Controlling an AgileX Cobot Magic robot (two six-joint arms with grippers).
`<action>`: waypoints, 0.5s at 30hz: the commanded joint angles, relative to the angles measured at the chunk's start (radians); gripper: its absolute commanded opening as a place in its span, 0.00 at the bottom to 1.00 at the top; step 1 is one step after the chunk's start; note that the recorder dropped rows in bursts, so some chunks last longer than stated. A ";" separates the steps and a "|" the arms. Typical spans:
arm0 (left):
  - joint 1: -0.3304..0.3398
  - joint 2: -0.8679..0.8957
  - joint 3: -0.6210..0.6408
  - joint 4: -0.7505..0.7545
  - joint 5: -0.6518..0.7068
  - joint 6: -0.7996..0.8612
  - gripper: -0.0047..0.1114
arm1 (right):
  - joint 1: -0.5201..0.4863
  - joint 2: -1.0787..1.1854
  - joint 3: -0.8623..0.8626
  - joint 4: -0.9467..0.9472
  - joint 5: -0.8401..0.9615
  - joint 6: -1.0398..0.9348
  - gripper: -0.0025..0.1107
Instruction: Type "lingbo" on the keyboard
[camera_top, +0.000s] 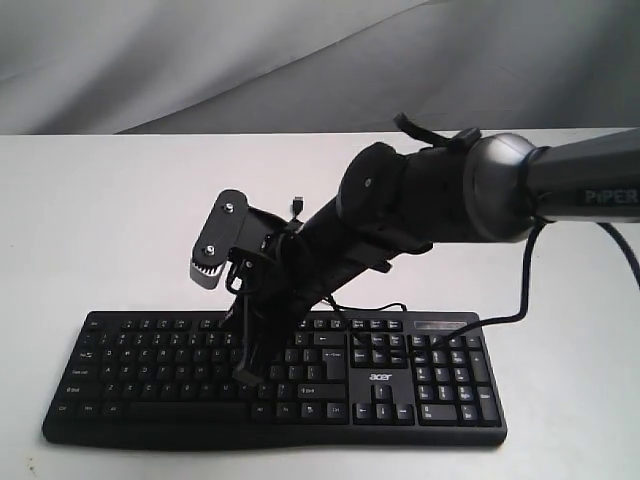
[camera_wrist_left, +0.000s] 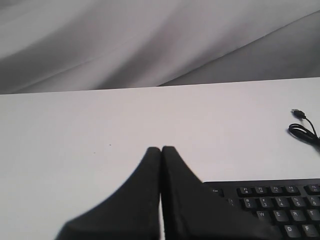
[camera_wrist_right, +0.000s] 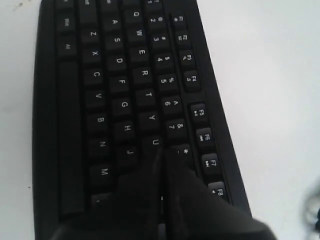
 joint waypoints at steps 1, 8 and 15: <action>0.001 -0.004 0.005 -0.004 -0.007 -0.002 0.04 | 0.006 0.035 0.004 0.016 -0.011 -0.011 0.02; 0.001 -0.004 0.005 -0.004 -0.007 -0.002 0.04 | 0.015 0.035 0.011 -0.039 0.042 0.055 0.02; 0.001 -0.004 0.005 -0.004 -0.007 -0.002 0.04 | 0.015 0.035 0.034 -0.052 0.024 0.063 0.02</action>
